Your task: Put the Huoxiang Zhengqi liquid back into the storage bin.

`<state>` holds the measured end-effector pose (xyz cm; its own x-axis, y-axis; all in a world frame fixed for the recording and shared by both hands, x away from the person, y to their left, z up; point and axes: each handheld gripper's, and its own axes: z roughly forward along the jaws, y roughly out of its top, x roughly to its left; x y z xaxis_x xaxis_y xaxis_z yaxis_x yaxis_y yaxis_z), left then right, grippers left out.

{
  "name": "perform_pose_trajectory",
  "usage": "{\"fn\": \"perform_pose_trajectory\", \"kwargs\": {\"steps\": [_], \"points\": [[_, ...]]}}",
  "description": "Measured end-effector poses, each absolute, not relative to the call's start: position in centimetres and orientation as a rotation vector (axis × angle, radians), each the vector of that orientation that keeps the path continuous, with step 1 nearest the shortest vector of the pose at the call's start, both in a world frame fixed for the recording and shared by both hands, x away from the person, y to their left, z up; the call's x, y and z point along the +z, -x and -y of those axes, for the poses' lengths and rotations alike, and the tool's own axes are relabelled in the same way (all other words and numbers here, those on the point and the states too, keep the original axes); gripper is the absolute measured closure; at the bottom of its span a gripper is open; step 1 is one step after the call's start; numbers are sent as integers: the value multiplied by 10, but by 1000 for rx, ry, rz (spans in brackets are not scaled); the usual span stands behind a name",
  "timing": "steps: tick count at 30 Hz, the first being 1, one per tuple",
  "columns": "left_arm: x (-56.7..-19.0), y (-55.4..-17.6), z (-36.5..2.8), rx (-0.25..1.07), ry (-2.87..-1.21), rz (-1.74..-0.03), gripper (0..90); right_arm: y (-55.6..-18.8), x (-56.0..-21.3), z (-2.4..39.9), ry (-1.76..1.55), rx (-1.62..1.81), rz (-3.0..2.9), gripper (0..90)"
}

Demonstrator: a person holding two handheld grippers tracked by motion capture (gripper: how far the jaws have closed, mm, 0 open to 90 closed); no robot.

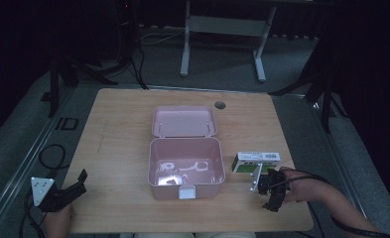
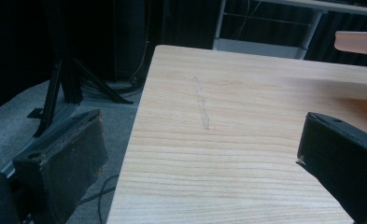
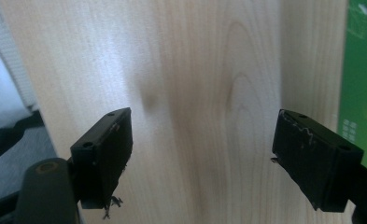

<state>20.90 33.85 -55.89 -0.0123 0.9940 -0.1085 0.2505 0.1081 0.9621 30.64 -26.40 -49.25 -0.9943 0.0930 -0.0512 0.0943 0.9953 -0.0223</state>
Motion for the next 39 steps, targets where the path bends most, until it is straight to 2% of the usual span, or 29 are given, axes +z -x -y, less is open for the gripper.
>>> {"fn": "perform_pose_trajectory", "kwargs": {"steps": [16, 39], "points": [[-559, -210, -338, 990, -1317, -1438, 16, -307, -477, 242, -47, -80, -3114, 220], [-559, -210, -338, 984, -1321, -1433, 16, -331, -402, 231, 7, -2, -3018, 261]]}}
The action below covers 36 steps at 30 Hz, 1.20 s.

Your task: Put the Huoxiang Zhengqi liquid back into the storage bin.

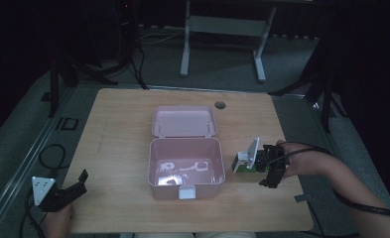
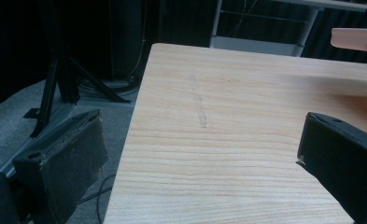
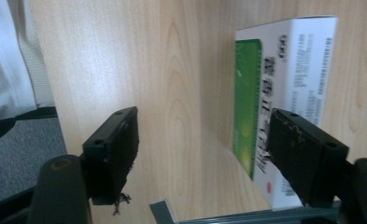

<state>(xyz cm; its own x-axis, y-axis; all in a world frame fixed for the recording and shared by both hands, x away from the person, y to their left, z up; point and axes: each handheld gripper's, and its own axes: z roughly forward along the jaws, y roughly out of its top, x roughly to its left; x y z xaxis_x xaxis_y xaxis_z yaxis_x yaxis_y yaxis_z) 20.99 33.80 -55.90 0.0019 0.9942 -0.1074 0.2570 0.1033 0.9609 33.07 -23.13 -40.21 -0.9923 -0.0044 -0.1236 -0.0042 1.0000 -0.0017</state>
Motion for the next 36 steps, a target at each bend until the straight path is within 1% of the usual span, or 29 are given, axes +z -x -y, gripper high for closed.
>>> {"fn": "perform_pose_trajectory", "kwargs": {"steps": [9, 16, 17, 25, 30, 33, 36], "points": [[-559, -210, -338, 982, -1332, -1433, 16, -349, -397, 236, 3, -15, -2974, 314], [-559, -210, -338, 977, -1332, -1432, 16, -370, -403, 239, -17, -35, -2973, 351], [-559, -211, -338, 977, -1332, -1432, 16, -377, -407, 239, -24, -44, -2977, 354], [-559, -211, -338, 977, -1335, -1435, 16, -393, -420, 236, -49, -57, -3004, 370], [-559, -211, -338, 972, -1337, -1436, 16, -399, -429, 235, -44, -73, -3013, 411], [-559, -211, -338, 969, -1343, -1434, 16, -403, -440, 234, -30, -125, -3013, 465], [-559, -212, -338, 969, -1347, -1436, 16, -405, -445, 234, -19, -154, -3012, 483]]}}
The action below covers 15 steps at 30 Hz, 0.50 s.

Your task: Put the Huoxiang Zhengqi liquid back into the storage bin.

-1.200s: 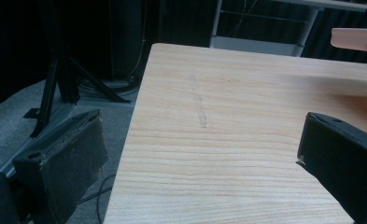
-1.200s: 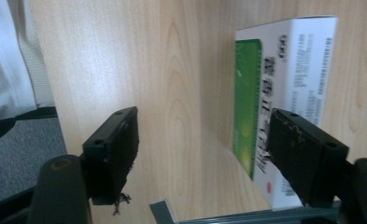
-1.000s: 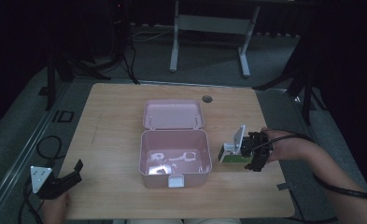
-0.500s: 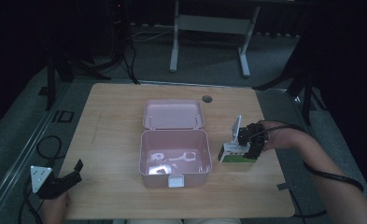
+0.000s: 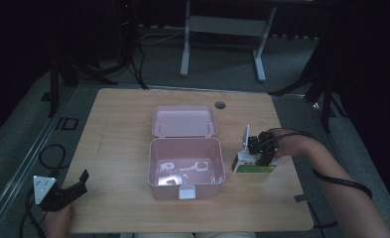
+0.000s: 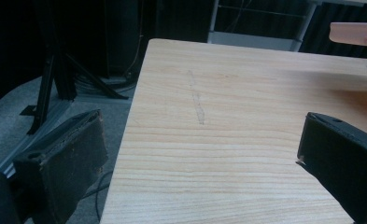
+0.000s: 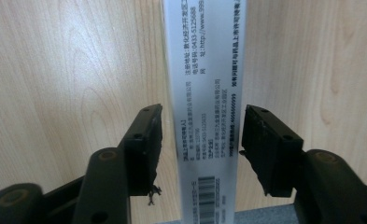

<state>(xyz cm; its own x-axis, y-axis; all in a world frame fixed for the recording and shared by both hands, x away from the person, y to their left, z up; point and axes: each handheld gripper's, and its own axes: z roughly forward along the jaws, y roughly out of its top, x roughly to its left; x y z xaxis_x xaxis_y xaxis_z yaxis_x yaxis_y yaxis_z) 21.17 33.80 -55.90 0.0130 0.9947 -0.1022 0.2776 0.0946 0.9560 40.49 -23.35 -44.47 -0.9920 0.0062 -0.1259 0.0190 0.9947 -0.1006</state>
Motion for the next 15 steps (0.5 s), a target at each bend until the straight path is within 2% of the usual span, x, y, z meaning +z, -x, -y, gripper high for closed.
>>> {"fn": "perform_pose_trajectory", "kwargs": {"steps": [3, 4, 15], "points": [[-559, -212, -337, 965, -1353, -1438, 16, -408, -450, 234, -26, -147, -3028, 518], [-559, -212, -337, 965, -1356, -1439, 16, -409, -454, 234, -22, -154, -3037, 555], [-559, -213, -337, 967, -1370, -1444, 16, -413, -461, 238, -5, -131, -3095, 616]]}}
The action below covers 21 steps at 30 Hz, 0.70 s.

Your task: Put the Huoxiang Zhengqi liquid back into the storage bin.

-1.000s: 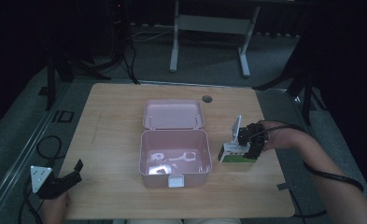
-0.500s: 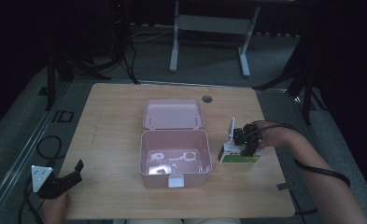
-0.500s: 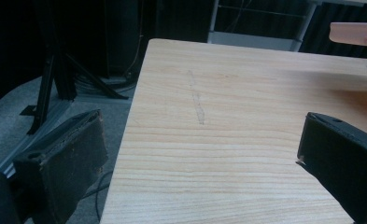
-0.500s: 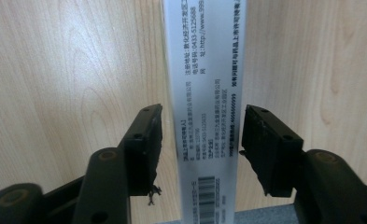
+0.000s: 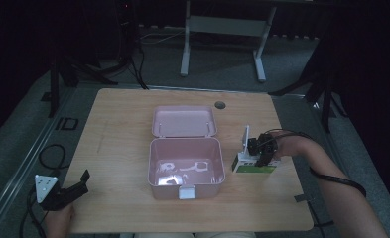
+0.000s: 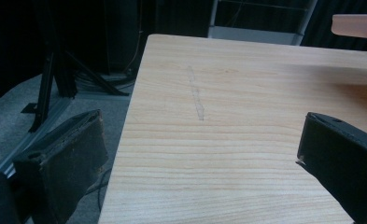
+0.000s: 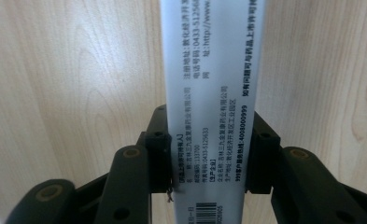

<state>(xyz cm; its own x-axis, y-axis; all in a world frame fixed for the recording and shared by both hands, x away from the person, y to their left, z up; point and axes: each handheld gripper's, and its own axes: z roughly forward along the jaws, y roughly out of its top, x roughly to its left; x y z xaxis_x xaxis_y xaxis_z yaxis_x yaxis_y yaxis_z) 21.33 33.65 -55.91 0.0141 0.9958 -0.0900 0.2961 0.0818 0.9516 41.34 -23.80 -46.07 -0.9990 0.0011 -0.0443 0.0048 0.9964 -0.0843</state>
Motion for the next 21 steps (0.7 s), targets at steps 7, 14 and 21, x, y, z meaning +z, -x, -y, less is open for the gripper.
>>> {"fn": "perform_pose_trajectory", "kwargs": {"steps": [7, 14, 21], "points": [[-559, -213, -337, 966, -1366, -1445, 16, -413, -460, 237, -19, -158, -3133, 623], [-559, -213, -337, 968, -1366, -1447, 16, -408, -457, 237, -44, -182, -3179, 622], [-559, -213, -336, 970, -1366, -1450, 16, -400, -445, 235, -54, -163, -3182, 623]]}}
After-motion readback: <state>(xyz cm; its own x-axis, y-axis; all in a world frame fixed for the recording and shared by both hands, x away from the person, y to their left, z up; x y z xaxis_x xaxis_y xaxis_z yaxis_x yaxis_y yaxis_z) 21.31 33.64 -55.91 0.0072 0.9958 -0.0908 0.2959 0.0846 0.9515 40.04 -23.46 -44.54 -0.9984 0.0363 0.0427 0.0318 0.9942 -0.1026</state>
